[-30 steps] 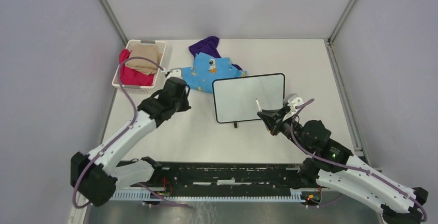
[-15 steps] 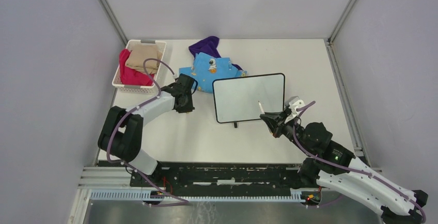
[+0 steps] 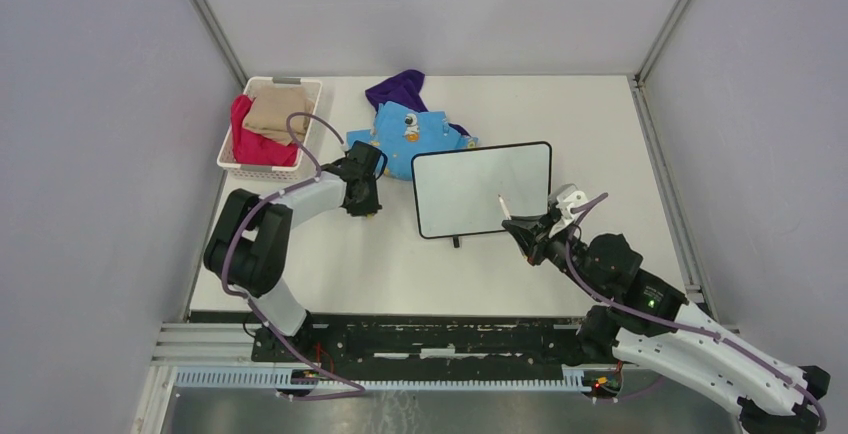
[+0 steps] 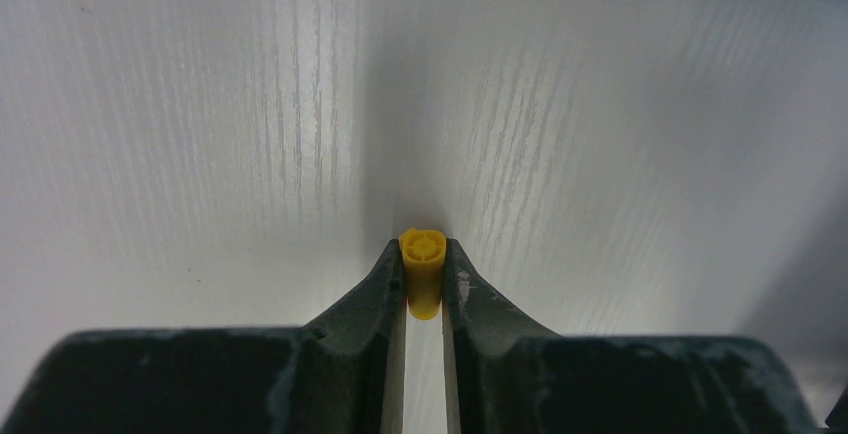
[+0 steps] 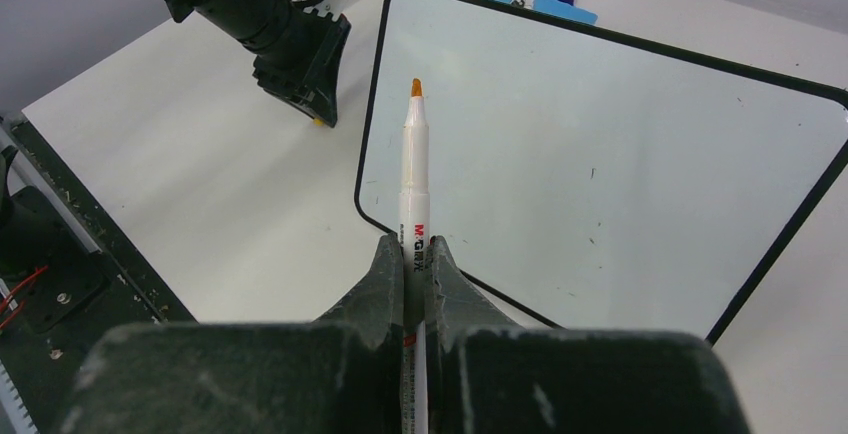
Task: Write a sentence on the whiteboard
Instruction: Place the pen cap at the center of the board.
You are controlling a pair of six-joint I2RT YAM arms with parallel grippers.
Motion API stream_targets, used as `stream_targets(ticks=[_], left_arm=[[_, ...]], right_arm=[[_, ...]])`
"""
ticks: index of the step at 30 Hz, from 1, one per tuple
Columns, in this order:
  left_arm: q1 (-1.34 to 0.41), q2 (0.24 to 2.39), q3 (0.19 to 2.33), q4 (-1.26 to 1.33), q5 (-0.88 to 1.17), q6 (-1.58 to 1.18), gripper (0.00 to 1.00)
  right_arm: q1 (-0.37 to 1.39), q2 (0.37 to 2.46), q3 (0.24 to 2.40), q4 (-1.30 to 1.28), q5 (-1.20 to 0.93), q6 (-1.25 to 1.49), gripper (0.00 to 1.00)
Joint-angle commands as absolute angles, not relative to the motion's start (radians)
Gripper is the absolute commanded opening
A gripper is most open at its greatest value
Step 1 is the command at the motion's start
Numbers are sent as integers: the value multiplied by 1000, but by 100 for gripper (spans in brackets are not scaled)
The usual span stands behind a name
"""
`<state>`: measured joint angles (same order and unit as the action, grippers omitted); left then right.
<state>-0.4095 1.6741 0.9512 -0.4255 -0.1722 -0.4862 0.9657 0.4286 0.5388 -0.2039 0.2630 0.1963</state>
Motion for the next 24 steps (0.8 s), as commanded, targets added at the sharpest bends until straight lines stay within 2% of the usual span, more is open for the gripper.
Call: stream_targets(ticks=[1, 18, 24], left_arm=[[-401, 1726, 959, -407, -149, -483, 13], [-402, 1731, 958, -415, -156, -476, 27], [-402, 1733, 959, -415, -155, -477, 29]], right_arm=[[964, 440, 587, -160, 256, 178, 0], [963, 448, 593, -164, 260, 177, 0], [964, 446, 589, -168, 260, 183, 0]])
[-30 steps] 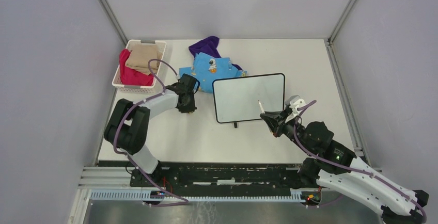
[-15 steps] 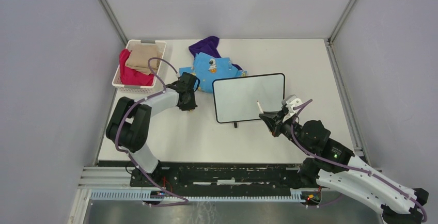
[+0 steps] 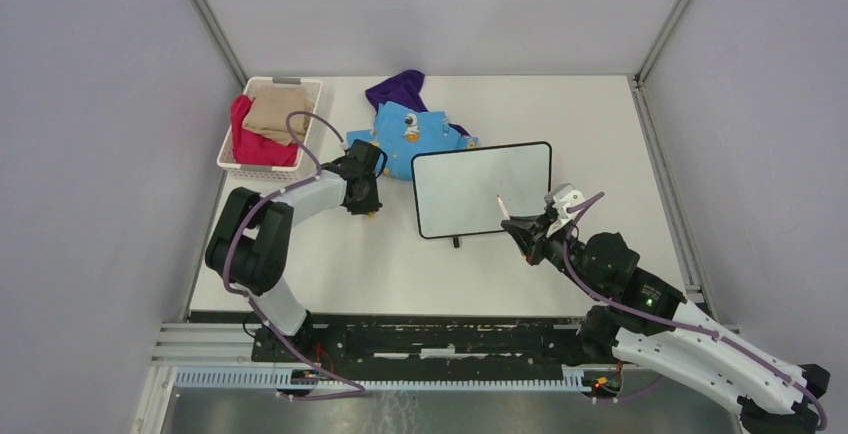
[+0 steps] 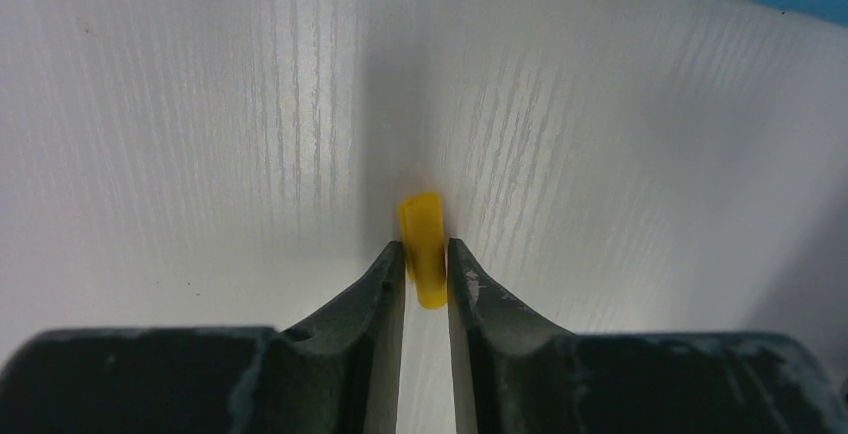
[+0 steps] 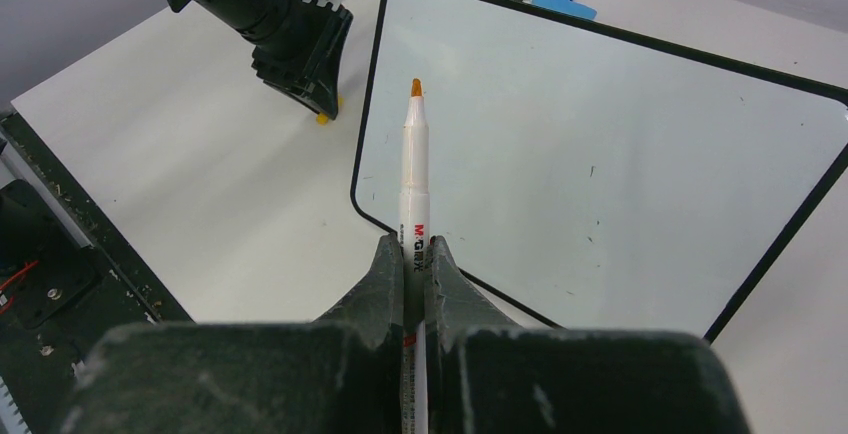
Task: Write a sentence on the whiteboard
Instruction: Place the pen cap at the center of the board.
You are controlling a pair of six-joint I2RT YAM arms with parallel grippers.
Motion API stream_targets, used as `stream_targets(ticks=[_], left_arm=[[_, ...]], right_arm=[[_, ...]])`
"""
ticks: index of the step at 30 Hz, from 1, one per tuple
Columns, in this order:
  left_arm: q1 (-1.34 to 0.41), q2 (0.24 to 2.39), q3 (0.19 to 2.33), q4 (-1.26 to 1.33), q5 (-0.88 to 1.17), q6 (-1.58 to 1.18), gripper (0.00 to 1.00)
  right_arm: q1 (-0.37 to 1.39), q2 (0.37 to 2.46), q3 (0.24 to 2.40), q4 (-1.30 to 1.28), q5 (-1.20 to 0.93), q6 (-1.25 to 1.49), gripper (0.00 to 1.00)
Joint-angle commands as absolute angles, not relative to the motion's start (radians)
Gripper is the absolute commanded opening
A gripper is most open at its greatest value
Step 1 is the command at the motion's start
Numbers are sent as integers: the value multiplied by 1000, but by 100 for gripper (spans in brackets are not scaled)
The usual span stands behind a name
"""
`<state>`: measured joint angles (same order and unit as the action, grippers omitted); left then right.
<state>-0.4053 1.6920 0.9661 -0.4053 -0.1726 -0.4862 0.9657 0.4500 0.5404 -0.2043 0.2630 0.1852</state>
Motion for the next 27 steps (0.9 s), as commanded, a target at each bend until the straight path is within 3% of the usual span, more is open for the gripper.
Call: stream_targets(ticks=[1, 10, 18, 21, 27], left_arm=[[-402, 1732, 959, -417, -154, -477, 29], [-401, 1685, 956, -424, -172, -490, 42], [-402, 1273, 976, -449, -242, -535, 70], [-402, 1097, 963, -353, -94, -480, 72], [-412, 873, 867, -35, 483, -472, 71]], right_arm=[[964, 445, 589, -169, 260, 183, 0], [963, 447, 591, -174, 258, 189, 0], [964, 455, 611, -170, 228, 191, 0], [963, 473, 612, -131, 182, 176, 0], [964, 533, 614, -8, 18, 174, 0]])
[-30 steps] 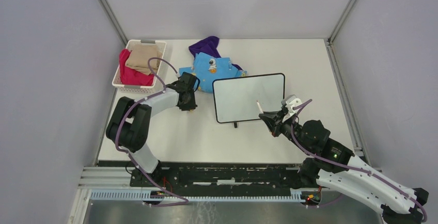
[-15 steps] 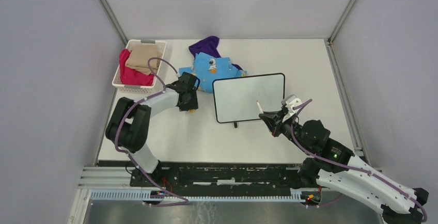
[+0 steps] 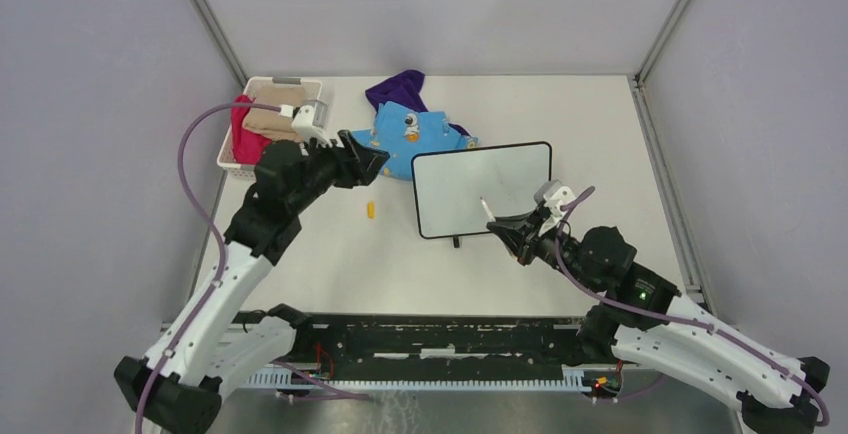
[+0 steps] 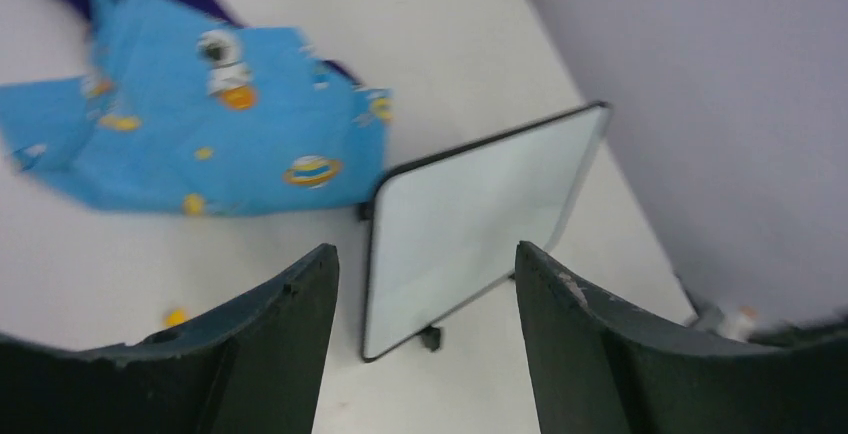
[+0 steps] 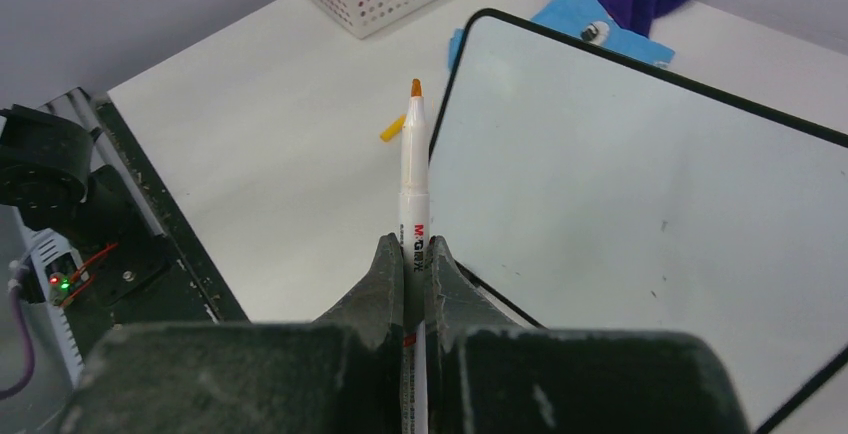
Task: Write a sentence on the whiteboard
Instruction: Place the pen cap at the center of the board, then write a sentence on the whiteboard.
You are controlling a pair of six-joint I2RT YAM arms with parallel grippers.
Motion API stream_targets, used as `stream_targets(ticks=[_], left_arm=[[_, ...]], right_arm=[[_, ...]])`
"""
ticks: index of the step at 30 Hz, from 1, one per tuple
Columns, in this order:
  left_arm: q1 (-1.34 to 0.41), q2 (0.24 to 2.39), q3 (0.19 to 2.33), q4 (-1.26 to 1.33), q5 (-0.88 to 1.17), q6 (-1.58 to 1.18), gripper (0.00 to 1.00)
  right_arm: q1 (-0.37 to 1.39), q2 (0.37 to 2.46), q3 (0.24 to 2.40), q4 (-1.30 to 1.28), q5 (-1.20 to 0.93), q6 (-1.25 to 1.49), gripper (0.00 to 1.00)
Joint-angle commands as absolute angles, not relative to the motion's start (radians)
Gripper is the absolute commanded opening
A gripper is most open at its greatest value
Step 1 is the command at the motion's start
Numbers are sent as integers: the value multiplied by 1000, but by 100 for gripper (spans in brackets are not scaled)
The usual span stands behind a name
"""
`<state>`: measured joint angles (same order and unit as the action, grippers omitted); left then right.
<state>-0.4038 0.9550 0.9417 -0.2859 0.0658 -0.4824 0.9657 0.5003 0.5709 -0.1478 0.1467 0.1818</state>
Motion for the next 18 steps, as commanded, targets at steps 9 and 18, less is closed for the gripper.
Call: stream_targets(ticks=[9, 18], left_arm=[[-560, 812, 766, 243, 750, -540, 73], [-650, 875, 804, 284, 816, -551, 71]], right_arm=[[964, 654, 627, 231, -201, 258, 0], [964, 728, 648, 280, -279, 302, 0]])
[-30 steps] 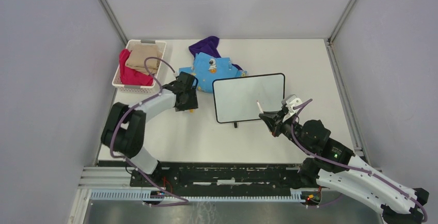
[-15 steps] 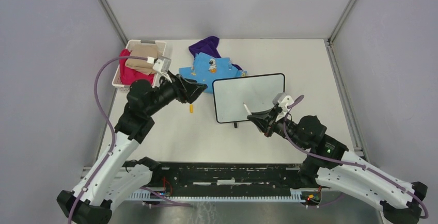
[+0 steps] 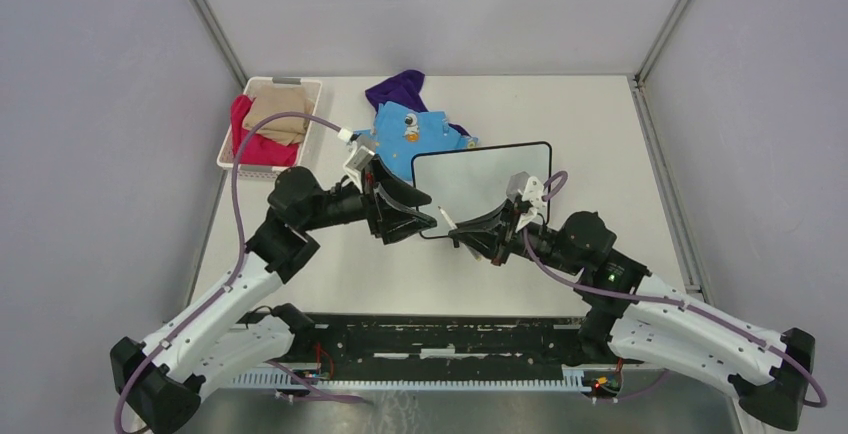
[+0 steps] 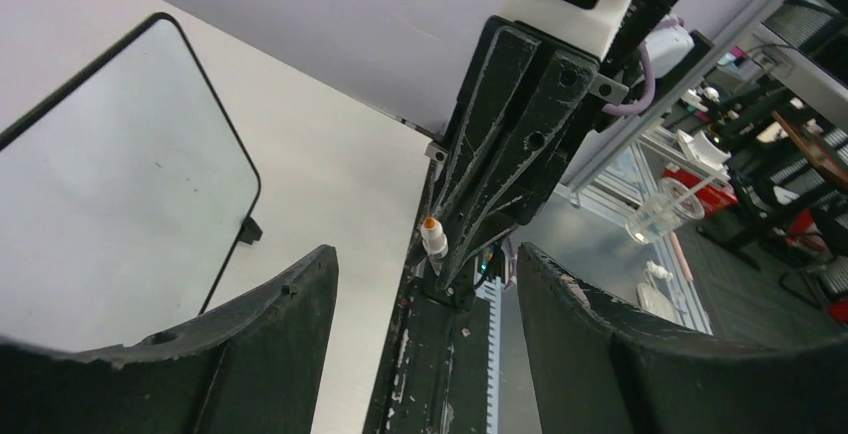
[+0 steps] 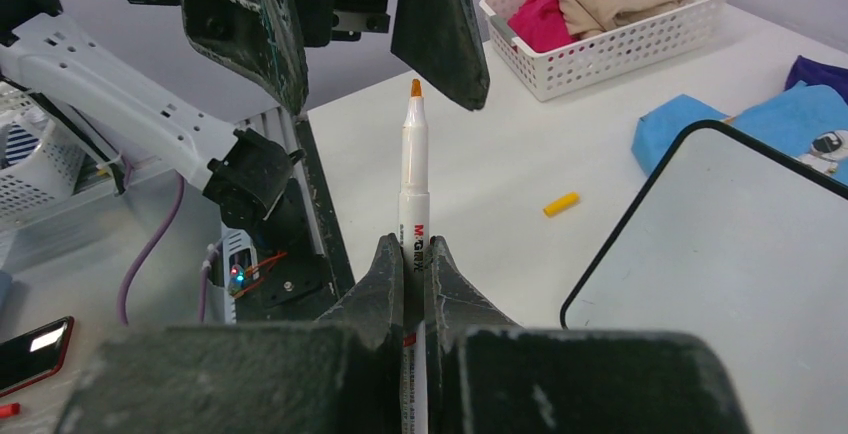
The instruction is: Write a sentence on the whiteboard
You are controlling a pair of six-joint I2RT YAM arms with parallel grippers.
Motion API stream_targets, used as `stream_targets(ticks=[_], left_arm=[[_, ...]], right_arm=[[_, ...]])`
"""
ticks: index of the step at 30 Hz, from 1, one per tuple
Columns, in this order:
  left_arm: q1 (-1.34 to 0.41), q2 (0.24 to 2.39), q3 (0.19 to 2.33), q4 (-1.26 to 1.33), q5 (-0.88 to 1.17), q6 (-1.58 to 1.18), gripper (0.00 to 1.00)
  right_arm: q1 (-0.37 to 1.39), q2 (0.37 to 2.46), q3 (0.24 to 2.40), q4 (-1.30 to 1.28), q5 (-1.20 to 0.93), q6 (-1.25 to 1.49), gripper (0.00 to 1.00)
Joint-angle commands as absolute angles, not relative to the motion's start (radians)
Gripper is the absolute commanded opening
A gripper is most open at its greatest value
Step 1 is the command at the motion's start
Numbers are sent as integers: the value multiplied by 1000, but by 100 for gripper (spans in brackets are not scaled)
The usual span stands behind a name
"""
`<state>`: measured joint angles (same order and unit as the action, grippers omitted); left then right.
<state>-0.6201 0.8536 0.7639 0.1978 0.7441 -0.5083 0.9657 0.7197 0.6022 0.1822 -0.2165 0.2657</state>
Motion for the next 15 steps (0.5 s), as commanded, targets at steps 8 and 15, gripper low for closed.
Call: stream_targets(ticks=[8, 15], left_arm=[[-710, 937, 828, 272, 830, -525, 66], [-730, 958, 853, 255, 841, -510, 48]], right_arm=[[965, 751, 649, 279, -320, 309, 0], [963, 742, 646, 267, -318, 299, 0]])
